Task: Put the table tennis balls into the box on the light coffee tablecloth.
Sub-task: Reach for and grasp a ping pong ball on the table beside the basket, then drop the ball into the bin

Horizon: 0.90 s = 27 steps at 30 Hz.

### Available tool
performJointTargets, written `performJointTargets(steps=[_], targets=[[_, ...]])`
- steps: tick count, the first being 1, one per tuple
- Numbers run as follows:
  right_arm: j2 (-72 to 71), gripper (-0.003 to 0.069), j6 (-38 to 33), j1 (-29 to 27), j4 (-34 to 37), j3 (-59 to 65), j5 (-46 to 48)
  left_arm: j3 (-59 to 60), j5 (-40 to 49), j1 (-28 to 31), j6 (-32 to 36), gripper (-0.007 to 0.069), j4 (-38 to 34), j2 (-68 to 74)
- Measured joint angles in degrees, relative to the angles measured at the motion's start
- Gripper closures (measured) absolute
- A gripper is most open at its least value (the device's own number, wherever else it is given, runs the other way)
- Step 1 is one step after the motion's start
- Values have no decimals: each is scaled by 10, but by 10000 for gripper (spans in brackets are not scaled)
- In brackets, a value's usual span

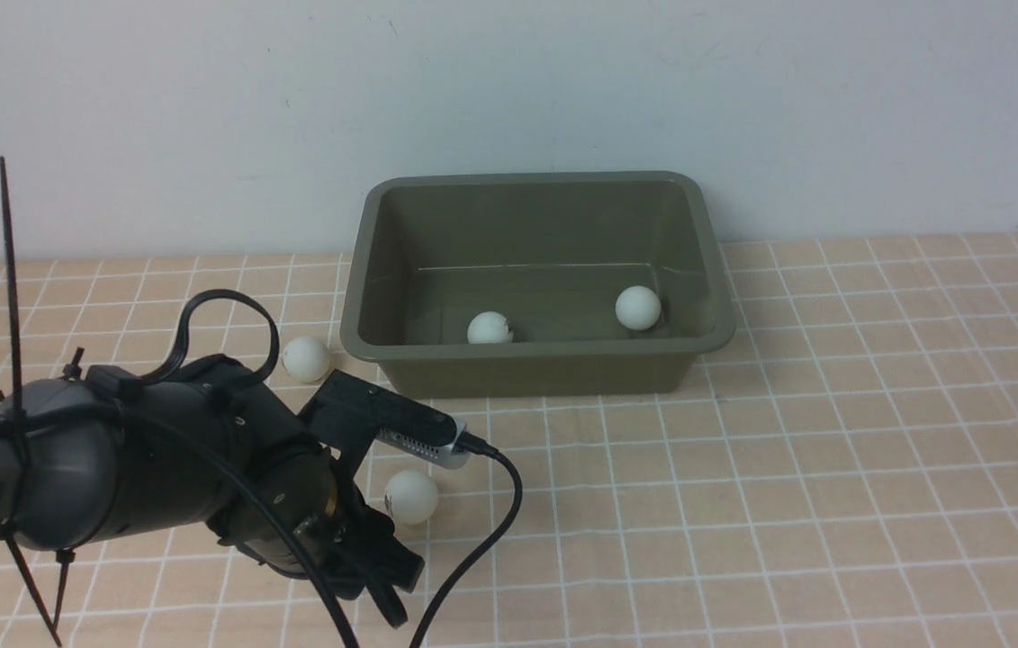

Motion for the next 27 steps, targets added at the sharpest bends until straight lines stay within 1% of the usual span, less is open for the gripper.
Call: performJointTargets(steps=[4, 7, 9, 10, 11, 12, 16, 19, 20, 22, 27], targets=[[0, 674, 0, 0, 0, 0, 0, -2, 37, 0, 0, 323, 0, -6], [0, 674, 0, 0, 0, 0, 0, -27, 125, 0, 10, 323, -1, -29], [0, 674, 0, 0, 0, 0, 0, -50, 163, 0, 21, 323, -3, -43], [0, 674, 0, 0, 0, 0, 0, -54, 167, 0, 23, 323, -3, -45], [0, 674, 0, 0, 0, 0, 0, -80, 193, 0, 36, 323, -3, -57], [0, 674, 0, 0, 0, 0, 0, -101, 200, 0, 43, 323, -3, -65], [0, 674, 0, 0, 0, 0, 0, -181, 176, 0, 61, 323, -3, -73], [0, 674, 0, 0, 0, 0, 0, -237, 117, 0, 62, 323, -3, -56], [0, 674, 0, 0, 0, 0, 0, -246, 110, 0, 62, 323, -3, -50], [0, 674, 0, 0, 0, 0, 1, -278, 78, 0, 62, 323, -3, -22], [-2, 674, 0, 0, 0, 0, 2, -348, 46, 13, 57, 323, -4, 71]])
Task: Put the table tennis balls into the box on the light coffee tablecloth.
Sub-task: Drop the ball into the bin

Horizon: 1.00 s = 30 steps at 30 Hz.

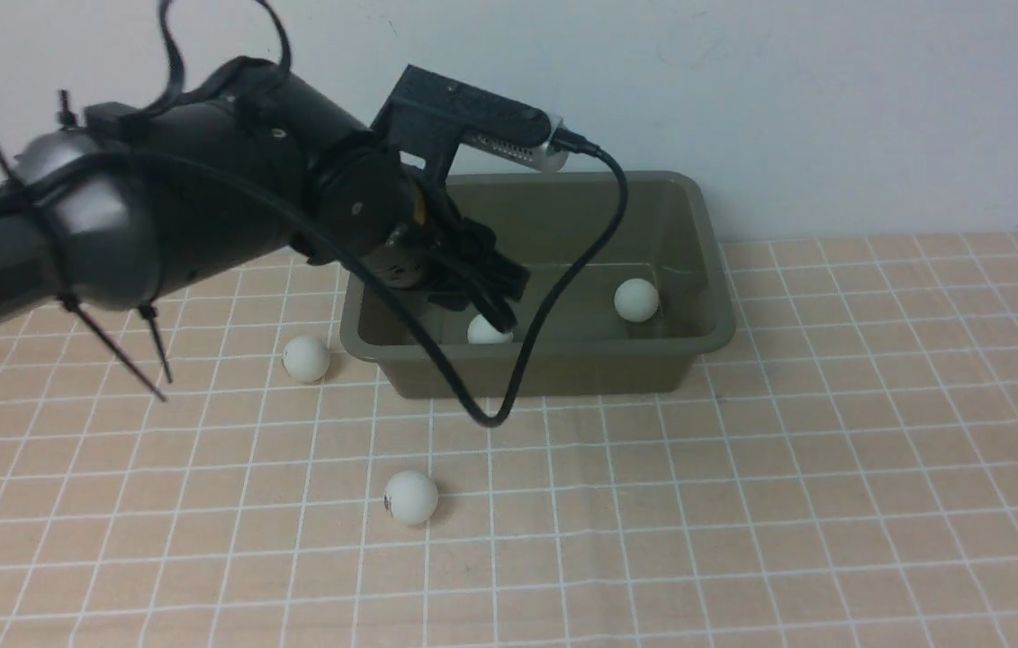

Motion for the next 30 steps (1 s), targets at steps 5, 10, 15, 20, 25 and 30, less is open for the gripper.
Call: performJointTargets(steps=[5, 10, 15, 20, 25, 30], targets=[[0, 674, 0, 0, 0, 0, 1, -66, 1, 32, -14, 323, -23, 73], [0, 674, 0, 0, 0, 0, 1, -108, 14, 56, 14, 323, -73, 110], [0, 674, 0, 0, 0, 0, 1, -113, 18, 61, 70, 323, -133, 125], [0, 674, 0, 0, 1, 0, 1, -113, 18, 61, 112, 311, -182, 138], [0, 674, 0, 0, 2, 0, 8, -114, 18, 61, 119, 279, -195, 141], [0, 674, 0, 0, 2, 0, 15, -114, 18, 61, 119, 272, -195, 141]])
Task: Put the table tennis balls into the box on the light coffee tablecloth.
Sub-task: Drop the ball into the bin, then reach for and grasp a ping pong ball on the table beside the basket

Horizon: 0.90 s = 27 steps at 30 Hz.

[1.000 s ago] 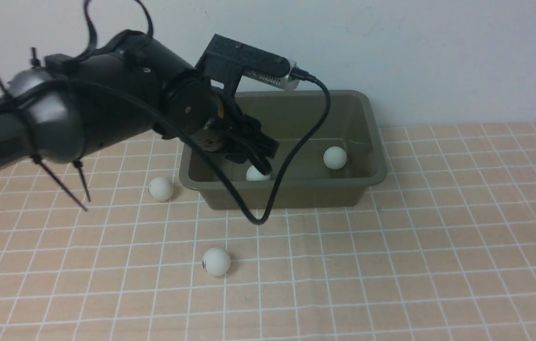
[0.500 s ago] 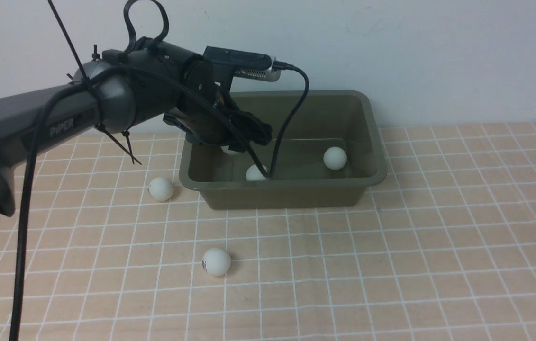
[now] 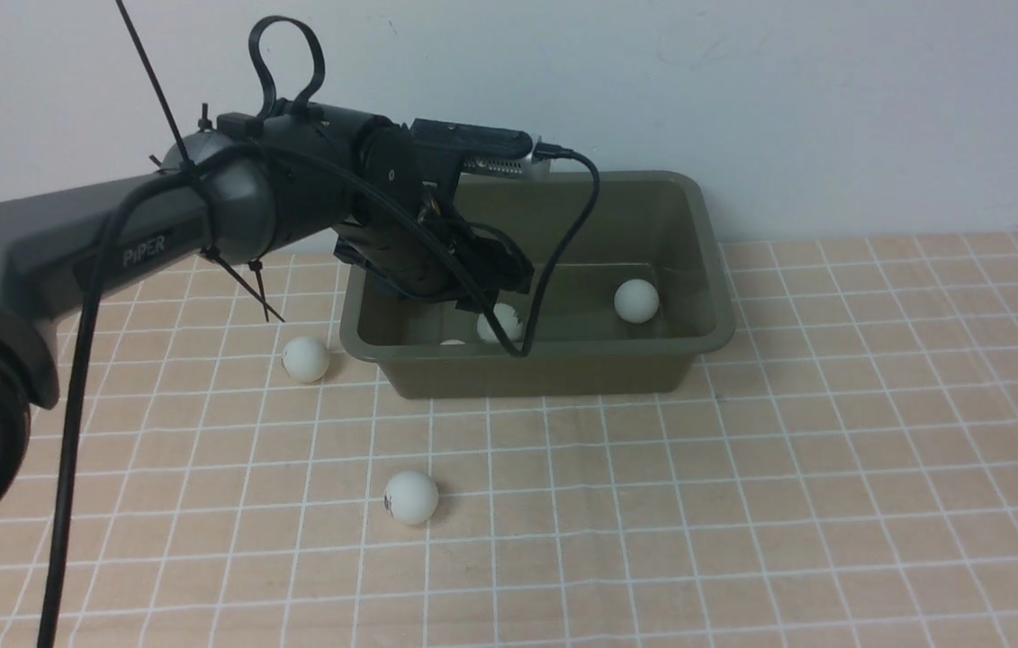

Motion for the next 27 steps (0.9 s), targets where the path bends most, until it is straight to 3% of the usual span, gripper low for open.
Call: performJointTargets(steps=[5, 16, 27], targets=[[0, 674, 0, 0, 0, 0, 7, -10, 28, 0, 0, 270, 0, 0], [0, 674, 0, 0, 0, 0, 9, -48, 335, 0, 43, 270, -1, -64], [0, 674, 0, 0, 0, 0, 9, -46, 356, -35, 48, 270, -1, -75]])
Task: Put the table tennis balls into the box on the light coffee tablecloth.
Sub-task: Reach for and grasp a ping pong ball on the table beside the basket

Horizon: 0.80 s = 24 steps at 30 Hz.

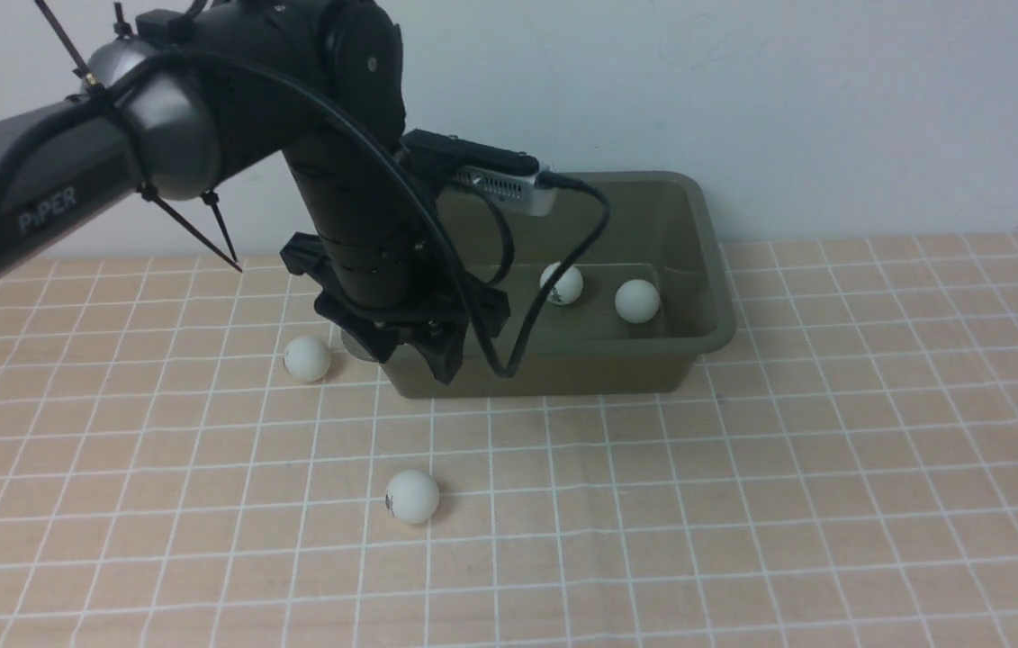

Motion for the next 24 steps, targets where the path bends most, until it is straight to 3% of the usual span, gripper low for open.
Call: performJointTargets(steps=[8, 13, 24], targets=[[0, 674, 0, 0, 0, 0, 0, 106, -3, -32, 0, 270, 14, -1], [0, 674, 0, 0, 0, 0, 1, 185, -79, -32, 0, 270, 25, -9], [0, 674, 0, 0, 0, 0, 1, 202, -145, -32, 0, 270, 48, -14]])
